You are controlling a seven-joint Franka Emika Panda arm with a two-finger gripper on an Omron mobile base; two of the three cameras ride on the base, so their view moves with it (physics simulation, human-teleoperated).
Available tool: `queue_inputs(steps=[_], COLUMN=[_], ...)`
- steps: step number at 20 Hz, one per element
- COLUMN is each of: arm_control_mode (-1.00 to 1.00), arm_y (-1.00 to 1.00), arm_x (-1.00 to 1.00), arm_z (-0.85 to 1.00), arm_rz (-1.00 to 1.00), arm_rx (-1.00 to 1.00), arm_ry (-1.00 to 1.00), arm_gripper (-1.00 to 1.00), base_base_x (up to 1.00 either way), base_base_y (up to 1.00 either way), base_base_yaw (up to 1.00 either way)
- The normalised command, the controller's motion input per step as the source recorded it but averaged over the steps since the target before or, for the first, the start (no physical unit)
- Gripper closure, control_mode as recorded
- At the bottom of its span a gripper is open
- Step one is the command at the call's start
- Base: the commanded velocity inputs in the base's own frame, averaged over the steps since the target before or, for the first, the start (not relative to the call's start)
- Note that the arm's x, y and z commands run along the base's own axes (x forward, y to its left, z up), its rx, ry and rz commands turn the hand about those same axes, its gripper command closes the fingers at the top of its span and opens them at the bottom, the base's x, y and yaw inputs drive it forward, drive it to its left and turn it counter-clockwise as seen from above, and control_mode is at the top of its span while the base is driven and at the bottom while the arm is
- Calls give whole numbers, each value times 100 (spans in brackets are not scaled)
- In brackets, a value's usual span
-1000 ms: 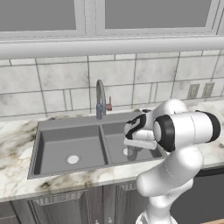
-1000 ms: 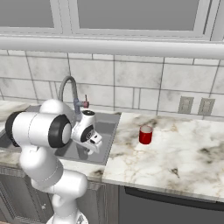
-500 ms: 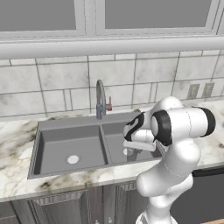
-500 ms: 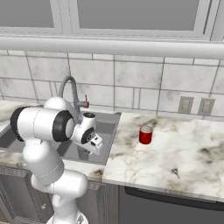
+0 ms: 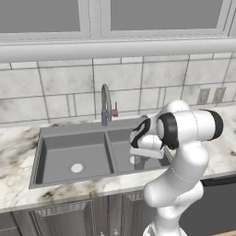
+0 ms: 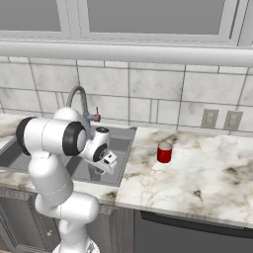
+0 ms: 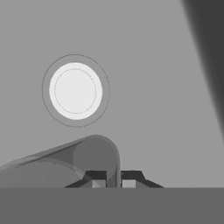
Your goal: Move any existing items from the left basin to the right basin for drying. Then move the mug from the counter to the left basin of the sink for washing.
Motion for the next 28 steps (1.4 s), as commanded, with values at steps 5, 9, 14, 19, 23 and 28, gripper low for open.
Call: queue_inputs(steps=[5, 9, 14, 19, 23, 28], arm_control_mode=[-100, -100, -100, -100, -100, -100], arm_y=[0, 0, 0, 0, 0, 0], arm_x=[0, -1, 0, -1, -1, -1], arm_z=[-7, 0, 12, 25, 39, 42], arm_rz=[0, 0, 0, 0, 0, 0], arm_rx=[0, 0, 0, 0, 0, 0], arm_ry=[0, 0, 0, -1, -4, -3], arm_gripper=[-100, -100, -100, -100, -100, -100], base_base_x=[0, 0, 0, 0, 0, 0], base_base_y=[0, 0, 0, 0, 0, 0], base_base_yaw=[0, 0, 0, 0, 0, 0])
